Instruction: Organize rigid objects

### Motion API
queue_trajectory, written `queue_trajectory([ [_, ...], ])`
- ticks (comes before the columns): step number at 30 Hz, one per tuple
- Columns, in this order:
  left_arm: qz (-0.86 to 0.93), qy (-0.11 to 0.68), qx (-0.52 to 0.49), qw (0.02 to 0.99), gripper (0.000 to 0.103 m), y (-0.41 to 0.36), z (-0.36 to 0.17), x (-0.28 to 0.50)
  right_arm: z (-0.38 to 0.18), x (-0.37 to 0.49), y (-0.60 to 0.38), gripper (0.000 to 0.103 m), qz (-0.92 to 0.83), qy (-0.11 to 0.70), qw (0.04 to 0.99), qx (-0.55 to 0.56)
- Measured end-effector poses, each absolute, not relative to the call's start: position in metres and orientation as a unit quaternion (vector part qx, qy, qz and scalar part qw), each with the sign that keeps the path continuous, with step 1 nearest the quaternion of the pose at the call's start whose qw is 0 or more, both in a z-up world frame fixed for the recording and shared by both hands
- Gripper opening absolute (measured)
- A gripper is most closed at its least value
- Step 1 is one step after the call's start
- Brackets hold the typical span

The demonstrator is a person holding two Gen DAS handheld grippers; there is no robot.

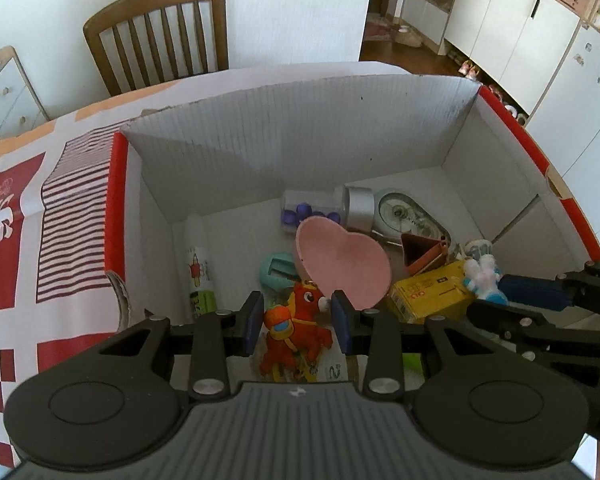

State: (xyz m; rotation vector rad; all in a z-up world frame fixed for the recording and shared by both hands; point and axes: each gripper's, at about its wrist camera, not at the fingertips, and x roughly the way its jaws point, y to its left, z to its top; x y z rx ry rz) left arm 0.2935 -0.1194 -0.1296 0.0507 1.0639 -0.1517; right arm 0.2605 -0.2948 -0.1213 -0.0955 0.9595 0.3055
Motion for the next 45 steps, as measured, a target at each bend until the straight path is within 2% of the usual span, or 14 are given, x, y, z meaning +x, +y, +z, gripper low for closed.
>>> queue_trajectory([
  [5,-0.069,0.509,0.016,0.858,0.039,-0.120,-0.128,0.289,-0.120,0.261,-0.298,0.031,0.148,0.458,0.876,-0.039],
  [9,-0.073,0.503,0.008,0.861,0.052,-0.120,-0.122,0.284,-0.116,0.257,-0.301,0.037,0.151,0.453,0.878,-0.033],
  [13,-0.080,0.489,0.013,0.869,0.062,-0.122,-0.113,0.273,-0.111,0.251,-0.303,0.039,0.154,0.445,0.882,-0.024],
  [16,-0.085,0.477,0.017,0.875,0.062,-0.124,-0.104,0.264,-0.104,0.244,-0.304,0.043,0.157,0.435,0.886,-0.023],
  [18,-0.088,0.470,0.017,0.878,0.062,-0.123,-0.098,0.258,-0.097,0.239,-0.306,0.049,0.161,0.426,0.890,-0.021],
  [25,-0.089,0.440,0.016,0.893,0.063,-0.118,-0.075,0.234,-0.076,0.220,-0.311,0.057,0.173,0.402,0.899,-0.003],
  [28,-0.091,0.426,0.016,0.900,0.063,-0.115,-0.065,0.222,-0.066,0.210,-0.313,0.064,0.179,0.387,0.904,0.001],
  [31,-0.091,0.413,0.014,0.906,0.072,-0.112,-0.054,0.212,-0.058,0.202,-0.313,0.065,0.186,0.375,0.908,0.004],
  [35,-0.094,0.397,0.008,0.913,0.072,-0.109,-0.043,0.199,-0.050,0.192,-0.314,0.078,0.194,0.358,0.913,0.008],
  [37,-0.095,0.392,0.004,0.915,0.072,-0.108,-0.038,0.193,-0.046,0.186,-0.315,0.082,0.198,0.347,0.917,0.007],
  [40,-0.099,0.388,-0.004,0.916,0.080,-0.107,-0.033,0.184,-0.041,0.177,-0.315,0.088,0.203,0.333,0.921,0.007],
  [45,-0.099,0.381,-0.006,0.919,0.084,-0.106,-0.029,0.170,-0.032,0.163,-0.318,0.101,0.213,0.306,0.928,0.007],
])
